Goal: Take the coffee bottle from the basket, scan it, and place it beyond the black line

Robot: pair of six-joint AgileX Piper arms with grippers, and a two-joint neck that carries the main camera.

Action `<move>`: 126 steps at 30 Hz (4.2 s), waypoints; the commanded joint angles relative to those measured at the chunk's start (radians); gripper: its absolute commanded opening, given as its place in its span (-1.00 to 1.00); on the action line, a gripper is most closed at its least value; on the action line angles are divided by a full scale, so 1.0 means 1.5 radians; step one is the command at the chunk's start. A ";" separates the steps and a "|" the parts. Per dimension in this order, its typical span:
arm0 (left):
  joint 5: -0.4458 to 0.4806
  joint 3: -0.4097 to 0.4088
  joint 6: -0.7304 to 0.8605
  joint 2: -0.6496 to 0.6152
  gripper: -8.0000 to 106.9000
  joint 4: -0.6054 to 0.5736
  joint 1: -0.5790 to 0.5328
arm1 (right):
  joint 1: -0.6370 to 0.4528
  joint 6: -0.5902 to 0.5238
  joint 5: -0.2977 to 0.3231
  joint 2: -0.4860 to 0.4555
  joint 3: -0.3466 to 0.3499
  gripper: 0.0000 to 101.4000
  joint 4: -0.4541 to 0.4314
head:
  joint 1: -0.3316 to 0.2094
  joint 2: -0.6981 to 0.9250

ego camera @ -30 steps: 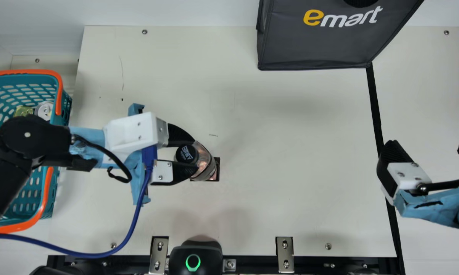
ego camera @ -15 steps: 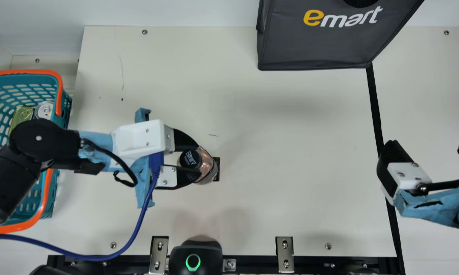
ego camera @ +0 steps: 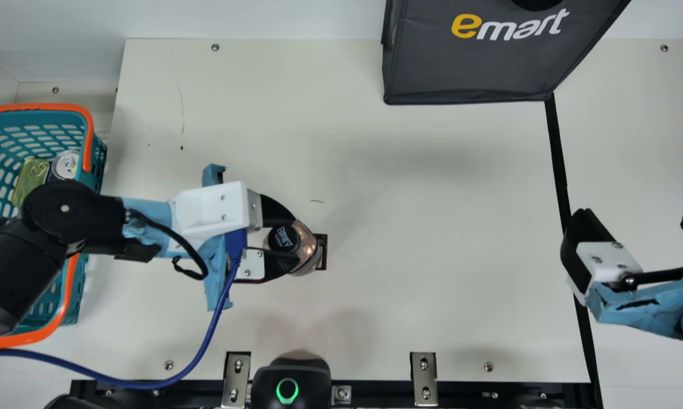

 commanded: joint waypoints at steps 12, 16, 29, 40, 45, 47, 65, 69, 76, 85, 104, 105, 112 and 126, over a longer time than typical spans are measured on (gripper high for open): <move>-0.004 -0.024 -0.047 -0.003 0.71 0.003 -0.013 | 0.000 0.000 0.000 0.000 0.000 0.79 0.000 | -0.018 0.001; -0.003 -0.033 -0.065 -0.006 0.71 0.005 -0.015 | 0.000 0.000 0.000 0.000 0.000 0.79 0.000 | -0.018 0.001; -0.008 -0.060 -0.177 -0.044 0.71 0.031 -0.016 | 0.000 0.000 0.001 0.000 0.000 0.79 0.000 | -0.018 0.001; -0.064 -0.064 -0.315 -0.101 0.71 0.083 -0.013 | 0.000 0.000 0.001 0.000 0.000 0.79 0.000 | -0.018 0.001; -0.090 -0.053 -0.367 -0.129 0.71 0.112 -0.005 | 0.000 0.000 0.001 0.000 0.000 0.79 0.000 | -0.018 0.001; -0.100 -0.048 -0.386 -0.141 0.71 0.125 -0.003 | 0.000 0.000 0.001 0.000 0.000 0.79 0.000 | -0.018 0.001; -0.183 -0.001 -0.537 -0.235 0.71 0.245 -0.013 | 0.000 0.000 0.001 0.000 0.000 0.79 -0.001 | -0.018 0.001; -0.197 0.004 -0.564 -0.246 0.71 0.267 -0.027 | 0.000 0.000 0.000 0.000 0.000 0.79 -0.001 | -0.018 0.001; -0.213 0.011 -0.620 -0.261 0.71 0.306 -0.066 | 0.000 0.000 0.001 0.000 0.000 0.79 -0.001 | -0.018 0.001; -0.234 0.014 -0.705 -0.270 0.71 0.359 -0.130 | 0.000 0.000 0.001 0.000 0.000 0.79 -0.001 | -0.018 0.001; -0.272 0.024 -0.944 -0.275 0.71 0.513 -0.243 | 0.000 0.000 0.001 0.000 0.000 0.79 -0.001 | -0.018 0.001; -0.274 0.025 -0.959 -0.275 0.71 0.524 -0.249 | 0.000 0.000 0.001 0.000 0.000 0.79 -0.001 | -0.018 0.001; -0.280 0.030 -1.066 -0.273 0.71 0.602 -0.293 | 0.000 0.000 0.001 0.000 0.000 0.79 -0.001 | -0.018 0.001; -0.293 0.035 -1.266 -0.243 0.71 0.741 -0.397 | 0.000 0.000 0.001 0.000 0.000 0.79 -0.001 | -0.018 0.001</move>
